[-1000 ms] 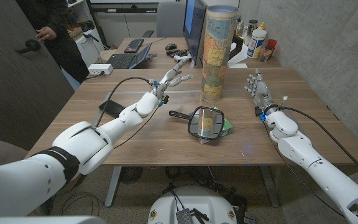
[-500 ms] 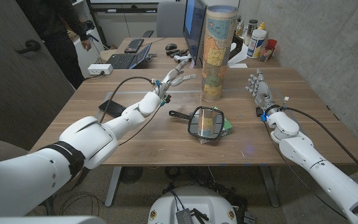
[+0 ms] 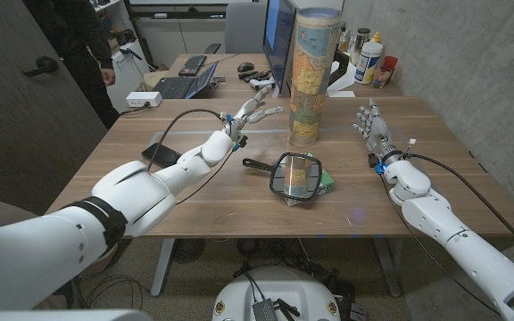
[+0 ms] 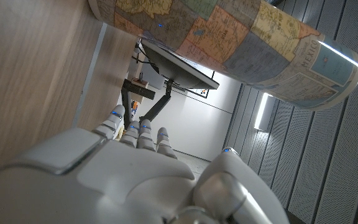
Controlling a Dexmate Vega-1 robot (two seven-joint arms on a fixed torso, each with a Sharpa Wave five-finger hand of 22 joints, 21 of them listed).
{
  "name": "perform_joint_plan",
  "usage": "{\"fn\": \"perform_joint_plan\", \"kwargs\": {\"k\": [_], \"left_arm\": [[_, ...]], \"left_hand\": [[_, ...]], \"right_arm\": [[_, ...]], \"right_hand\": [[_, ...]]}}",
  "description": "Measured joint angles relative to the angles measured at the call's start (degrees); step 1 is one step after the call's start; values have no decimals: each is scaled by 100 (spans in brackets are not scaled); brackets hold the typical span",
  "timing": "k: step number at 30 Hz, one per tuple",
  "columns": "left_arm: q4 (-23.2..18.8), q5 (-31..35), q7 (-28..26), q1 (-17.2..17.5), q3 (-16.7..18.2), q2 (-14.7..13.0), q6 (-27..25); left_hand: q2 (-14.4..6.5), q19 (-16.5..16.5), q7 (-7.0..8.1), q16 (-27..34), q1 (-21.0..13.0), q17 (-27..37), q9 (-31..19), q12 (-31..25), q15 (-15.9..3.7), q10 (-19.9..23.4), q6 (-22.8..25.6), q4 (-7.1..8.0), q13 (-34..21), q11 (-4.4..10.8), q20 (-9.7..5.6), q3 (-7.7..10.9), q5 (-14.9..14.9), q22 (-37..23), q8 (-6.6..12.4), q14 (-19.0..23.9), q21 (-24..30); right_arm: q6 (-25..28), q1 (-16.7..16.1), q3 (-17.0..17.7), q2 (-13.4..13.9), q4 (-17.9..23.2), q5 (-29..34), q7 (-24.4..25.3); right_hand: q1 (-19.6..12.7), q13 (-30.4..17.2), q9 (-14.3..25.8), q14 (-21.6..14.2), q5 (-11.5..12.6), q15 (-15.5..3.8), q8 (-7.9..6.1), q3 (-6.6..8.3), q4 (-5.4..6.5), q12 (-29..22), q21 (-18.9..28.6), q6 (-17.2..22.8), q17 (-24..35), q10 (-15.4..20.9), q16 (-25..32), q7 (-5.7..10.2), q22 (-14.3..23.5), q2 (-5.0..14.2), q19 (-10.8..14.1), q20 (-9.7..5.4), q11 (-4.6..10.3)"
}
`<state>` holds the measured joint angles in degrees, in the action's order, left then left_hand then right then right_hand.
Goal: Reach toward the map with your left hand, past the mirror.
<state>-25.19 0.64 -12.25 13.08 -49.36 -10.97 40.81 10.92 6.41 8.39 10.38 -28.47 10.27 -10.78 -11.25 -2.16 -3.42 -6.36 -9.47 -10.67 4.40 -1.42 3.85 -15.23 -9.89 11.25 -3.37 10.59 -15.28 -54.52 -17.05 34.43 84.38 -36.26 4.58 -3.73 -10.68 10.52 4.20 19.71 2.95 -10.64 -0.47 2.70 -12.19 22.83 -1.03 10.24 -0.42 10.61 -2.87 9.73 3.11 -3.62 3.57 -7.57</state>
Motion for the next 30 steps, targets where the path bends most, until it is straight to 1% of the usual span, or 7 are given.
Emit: {"fn": "perform_joint_plan", "kwargs": {"k": [4,6,8,11,26,28,30], "left_arm": [[18,-2,-21,-12,-21,7,3],[38,-2,-37,-37,-60,27,8],[56,-1,-45,-57,-95,35,8],[63,10,-57,-67,-110,42,10],[176,0,-62,-188,-263,140,-30],[190,-14,-60,-195,-273,147,-52],[206,-30,-58,-205,-288,161,-69]], "left_hand": [[0,0,0,0,0,0,0,0,0,0,0,23,0,0,0,-23,18,0,0,0,0],[0,0,0,0,0,0,0,0,0,0,0,-1,0,0,0,-47,49,0,0,0,0],[0,0,2,0,0,0,0,0,0,0,-2,22,0,0,0,-71,49,0,0,0,0],[0,0,32,0,0,0,0,0,0,0,-31,8,0,0,0,-91,49,0,0,0,0],[-23,0,32,0,-23,-1,0,0,0,0,-31,14,0,0,0,-205,83,0,0,0,0],[-23,0,32,0,-23,-1,0,0,0,0,-31,39,0,0,0,-229,83,0,0,0,0],[-23,0,32,0,-23,-1,0,0,0,0,-31,20,0,0,0,-248,82,0,0,0,0]], "right_arm": [[2,-2,2,7,7,-1,-3],[3,-6,10,12,12,-6,-8],[3,-11,16,15,18,-10,-11],[3,-18,23,20,26,-12,-12],[3,-33,40,28,37,-20,-9],[3,-33,40,28,41,-20,-7],[5,-32,40,29,45,-18,-4]], "right_hand": [[0,0,0,0,0,0,0,0,0,0,0,0,0,0,0,0,0,0,0,0,0],[0,0,0,0,0,0,0,-24,-24,0,0,0,0,0,0,0,0,0,0,0,0],[0,0,0,0,0,0,0,-24,-24,0,0,0,0,0,0,0,0,0,0,0,0],[0,0,0,0,0,0,0,-24,-24,0,0,0,0,0,0,0,0,0,0,0,0],[0,0,0,0,22,0,0,-24,-24,0,-44,0,0,0,0,0,0,0,-1,0,0],[0,0,0,0,22,0,0,-24,-24,0,-44,0,0,0,0,0,0,0,-1,0,0],[0,0,0,0,22,0,0,-24,-24,0,-44,0,0,0,0,0,0,0,0,1,0]]}}
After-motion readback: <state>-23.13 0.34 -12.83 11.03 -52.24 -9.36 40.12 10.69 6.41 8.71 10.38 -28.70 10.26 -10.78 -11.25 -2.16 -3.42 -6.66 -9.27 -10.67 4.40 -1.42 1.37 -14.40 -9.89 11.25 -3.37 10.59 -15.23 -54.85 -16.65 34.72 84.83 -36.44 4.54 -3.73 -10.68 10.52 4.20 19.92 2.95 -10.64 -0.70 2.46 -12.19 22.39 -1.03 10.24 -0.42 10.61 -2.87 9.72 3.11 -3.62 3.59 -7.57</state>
